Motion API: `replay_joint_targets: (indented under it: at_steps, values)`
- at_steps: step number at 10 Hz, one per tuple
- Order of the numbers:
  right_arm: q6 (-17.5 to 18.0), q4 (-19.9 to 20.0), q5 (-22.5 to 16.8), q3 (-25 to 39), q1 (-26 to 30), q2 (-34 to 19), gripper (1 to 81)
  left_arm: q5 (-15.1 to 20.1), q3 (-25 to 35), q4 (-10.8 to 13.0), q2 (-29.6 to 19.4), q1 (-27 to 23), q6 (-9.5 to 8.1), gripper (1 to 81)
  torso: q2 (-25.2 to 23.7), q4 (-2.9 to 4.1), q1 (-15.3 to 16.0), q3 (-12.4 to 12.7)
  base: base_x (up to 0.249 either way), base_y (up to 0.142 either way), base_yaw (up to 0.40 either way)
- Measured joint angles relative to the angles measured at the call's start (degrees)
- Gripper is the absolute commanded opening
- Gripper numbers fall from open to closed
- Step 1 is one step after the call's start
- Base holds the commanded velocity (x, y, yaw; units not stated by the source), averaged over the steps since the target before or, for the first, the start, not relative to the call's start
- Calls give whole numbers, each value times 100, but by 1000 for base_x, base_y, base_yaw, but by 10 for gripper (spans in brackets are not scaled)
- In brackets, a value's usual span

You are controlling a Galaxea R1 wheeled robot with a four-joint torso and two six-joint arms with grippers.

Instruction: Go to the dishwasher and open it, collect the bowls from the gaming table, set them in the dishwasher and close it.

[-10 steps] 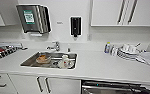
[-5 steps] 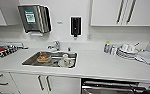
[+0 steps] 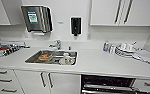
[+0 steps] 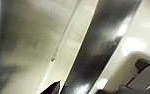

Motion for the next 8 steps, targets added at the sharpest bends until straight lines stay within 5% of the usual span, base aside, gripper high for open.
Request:
replay_joint_targets:
  at_steps: [8]
  values:
    - [188, 45, 936, -553, -672, 549, 811, -1, -17, 63, 67, -13, -2, 811, 2, 0, 2, -2, -92, 0, 0]
